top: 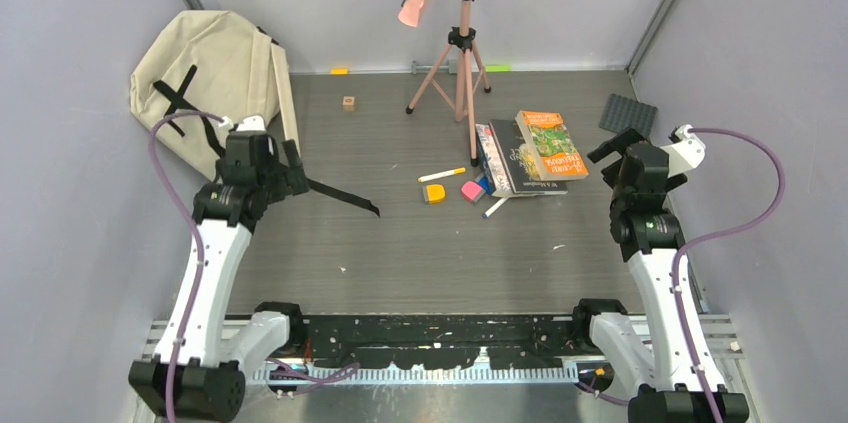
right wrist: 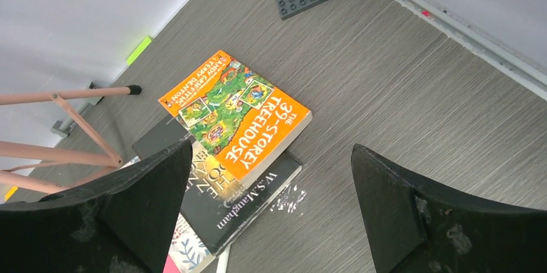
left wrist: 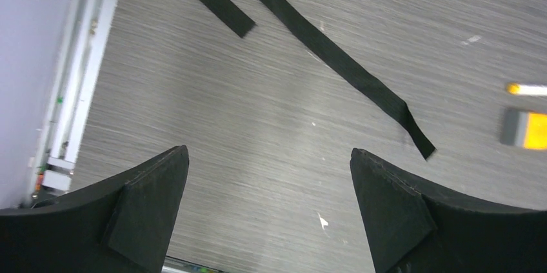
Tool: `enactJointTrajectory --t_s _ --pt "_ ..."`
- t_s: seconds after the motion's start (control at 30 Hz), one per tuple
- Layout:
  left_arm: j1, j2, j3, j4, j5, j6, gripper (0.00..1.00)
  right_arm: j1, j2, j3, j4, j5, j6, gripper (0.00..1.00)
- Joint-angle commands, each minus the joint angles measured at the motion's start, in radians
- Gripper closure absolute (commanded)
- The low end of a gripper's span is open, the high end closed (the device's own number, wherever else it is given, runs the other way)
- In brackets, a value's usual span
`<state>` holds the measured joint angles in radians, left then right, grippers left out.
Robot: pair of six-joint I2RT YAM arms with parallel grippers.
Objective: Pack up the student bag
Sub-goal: Move the student bag to the center of the board.
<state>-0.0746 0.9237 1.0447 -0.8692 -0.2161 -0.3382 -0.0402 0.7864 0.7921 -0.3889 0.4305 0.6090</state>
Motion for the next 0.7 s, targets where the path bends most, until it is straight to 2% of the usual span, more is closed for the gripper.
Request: enactJointTrajectory --t_s 0.0,0.17,0.3,0.43,0.53,0.67 --pt "0.029 0.119 0.083 0.08 -0.146 0.073 0.0 0.002 0.022 0.042 0.019 -0.01 0.052 0.0" --pt "0.215 0.219 0.132 0.183 -0.119 0.072 0.02 0.002 0.096 0.117 0.024 -0.025 -0.016 0.0" --pt "0.32 0.284 0.161 0.268 -0.148 0.065 0.02 0.002 0.151 0.176 0.032 -0.019 -0.09 0.0" --pt "0.454 0.378 0.222 0.319 -0.089 0.052 0.02 0.002 0.182 0.192 0.074 -0.014 -0.076 0.0" --pt "0.502 0.41 0.225 0.414 -0.015 0.064 0.02 0.002 0.202 0.191 0.092 -0.021 -0.026 0.0" --pt "0.533 0.445 0.229 0.5 0.004 0.074 0.02 0.002 0.212 0.191 0.11 -0.033 0.012 0.0"
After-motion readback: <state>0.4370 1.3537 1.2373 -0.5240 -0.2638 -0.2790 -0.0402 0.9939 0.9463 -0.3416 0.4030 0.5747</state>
